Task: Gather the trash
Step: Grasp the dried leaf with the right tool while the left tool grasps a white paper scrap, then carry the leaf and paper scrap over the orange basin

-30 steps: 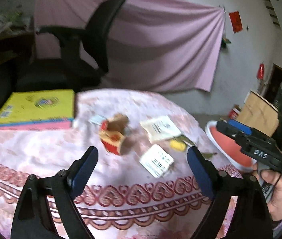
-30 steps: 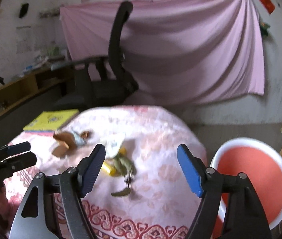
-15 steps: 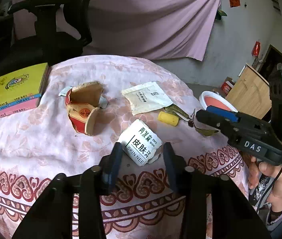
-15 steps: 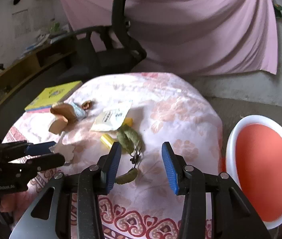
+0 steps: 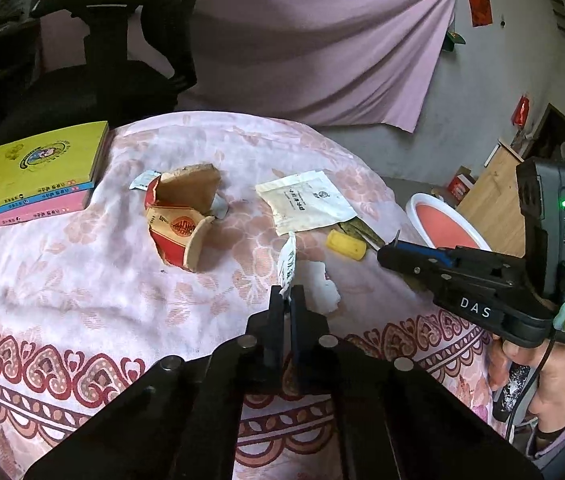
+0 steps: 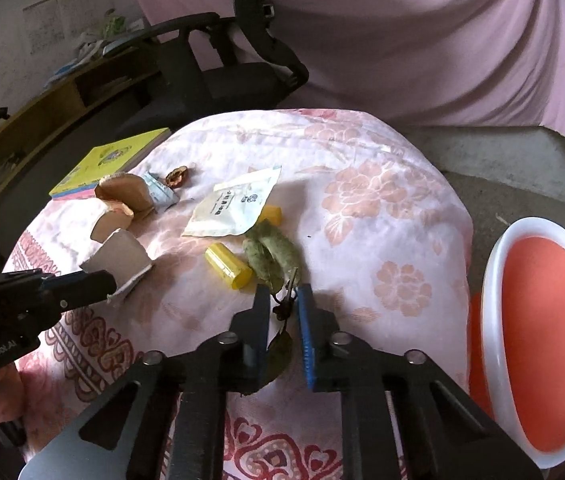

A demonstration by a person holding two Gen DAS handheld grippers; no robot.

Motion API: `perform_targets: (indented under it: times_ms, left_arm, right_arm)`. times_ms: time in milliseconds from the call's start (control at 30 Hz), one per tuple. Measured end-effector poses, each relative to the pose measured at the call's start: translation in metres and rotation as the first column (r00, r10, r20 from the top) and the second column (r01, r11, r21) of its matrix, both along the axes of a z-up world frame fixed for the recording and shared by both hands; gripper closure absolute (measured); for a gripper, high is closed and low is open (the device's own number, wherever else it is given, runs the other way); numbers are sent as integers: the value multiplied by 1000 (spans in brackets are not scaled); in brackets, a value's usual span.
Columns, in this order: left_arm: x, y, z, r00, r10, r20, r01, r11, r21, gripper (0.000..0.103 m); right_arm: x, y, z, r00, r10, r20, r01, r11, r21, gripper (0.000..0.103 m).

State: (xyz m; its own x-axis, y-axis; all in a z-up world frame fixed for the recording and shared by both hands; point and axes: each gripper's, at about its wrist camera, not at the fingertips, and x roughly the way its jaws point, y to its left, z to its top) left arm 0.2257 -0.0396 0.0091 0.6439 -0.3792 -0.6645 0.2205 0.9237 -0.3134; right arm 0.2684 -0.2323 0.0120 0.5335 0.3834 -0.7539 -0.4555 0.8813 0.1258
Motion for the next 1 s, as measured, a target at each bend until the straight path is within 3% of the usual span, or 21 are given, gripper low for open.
perform_targets:
  times_ms: [300,633,833,1000]
  left_arm:
    - [-6,-2,7,999,-9,42,9,1000,3,103]
    - [-20,-4,18,992,30,125,-33,999,20,103]
    - [-31,-6,29,975,72,211,-80,996,26,103]
    - [-42,-18,46,947,96,307,-104,994,11,103]
  right_arm:
    - [-7,-4,8,998,-14,57,13,1000,16,96]
    - [-26,-9,27,977,-35,209,28,999,39,96]
    - [-38,-17,37,954,-63,292,39,996,86,96]
    - [-53,-34,50,914,-120,387,56,983,174,96]
